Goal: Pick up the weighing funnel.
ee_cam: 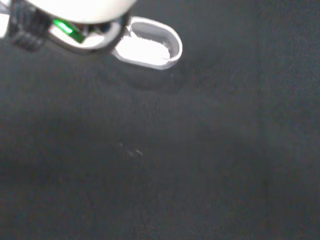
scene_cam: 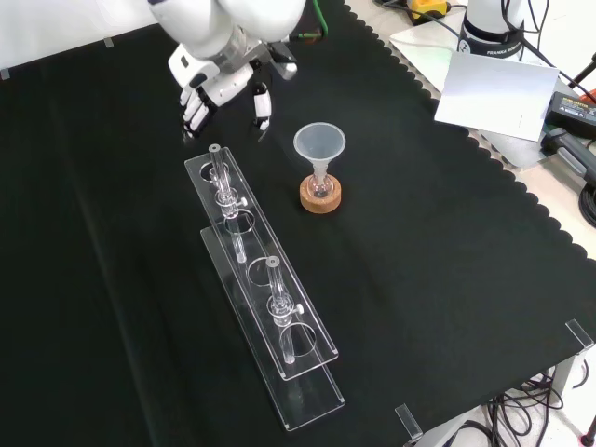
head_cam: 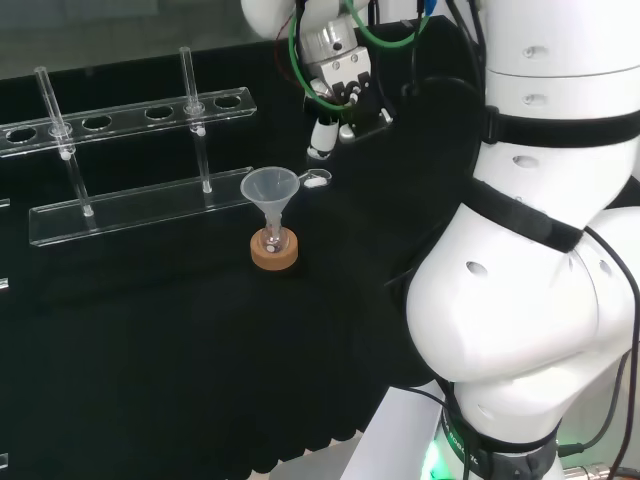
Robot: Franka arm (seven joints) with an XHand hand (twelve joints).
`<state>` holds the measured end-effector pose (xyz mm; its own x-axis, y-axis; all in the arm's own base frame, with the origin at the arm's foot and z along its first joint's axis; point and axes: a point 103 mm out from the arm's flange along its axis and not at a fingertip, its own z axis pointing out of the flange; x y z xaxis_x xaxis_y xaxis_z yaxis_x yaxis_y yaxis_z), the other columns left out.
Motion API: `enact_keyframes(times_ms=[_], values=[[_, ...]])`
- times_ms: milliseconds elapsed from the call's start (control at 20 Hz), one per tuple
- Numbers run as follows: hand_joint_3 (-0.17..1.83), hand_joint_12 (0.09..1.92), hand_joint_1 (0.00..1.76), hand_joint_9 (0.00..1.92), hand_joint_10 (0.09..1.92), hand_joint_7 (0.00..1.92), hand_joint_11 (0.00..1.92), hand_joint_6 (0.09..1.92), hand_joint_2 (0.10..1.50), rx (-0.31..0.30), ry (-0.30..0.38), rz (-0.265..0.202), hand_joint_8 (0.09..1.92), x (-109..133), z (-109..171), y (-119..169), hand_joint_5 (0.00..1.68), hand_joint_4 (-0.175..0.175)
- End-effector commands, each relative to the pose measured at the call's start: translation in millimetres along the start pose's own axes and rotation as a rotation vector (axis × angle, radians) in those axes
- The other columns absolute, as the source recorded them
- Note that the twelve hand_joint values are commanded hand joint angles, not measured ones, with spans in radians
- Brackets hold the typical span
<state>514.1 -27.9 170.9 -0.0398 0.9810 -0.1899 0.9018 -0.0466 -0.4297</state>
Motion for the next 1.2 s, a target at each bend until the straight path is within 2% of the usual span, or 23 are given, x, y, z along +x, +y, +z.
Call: enact_keyframes(times_ms=[50, 600, 1200], values=[[0.60, 1.30, 0.96, 0.63, 0.57, 0.35, 0.47, 0.09, 0.52, 0.033, -0.038, -0.014, 0.69, 5.9, 22.8, 24.2, 0.50, -0.033], [0.61, 1.29, 0.96, 0.66, 0.56, 0.39, 0.50, 0.09, 0.52, 0.065, -0.008, -0.003, 0.69, 10.6, 50.6, 47.4, 0.54, -0.029], [0.62, 1.26, 0.97, 0.75, 0.53, 0.46, 0.56, 0.12, 0.52, 0.033, -0.006, -0.003, 0.67, 7.1, 55.6, 57.0, 0.62, -0.020]])
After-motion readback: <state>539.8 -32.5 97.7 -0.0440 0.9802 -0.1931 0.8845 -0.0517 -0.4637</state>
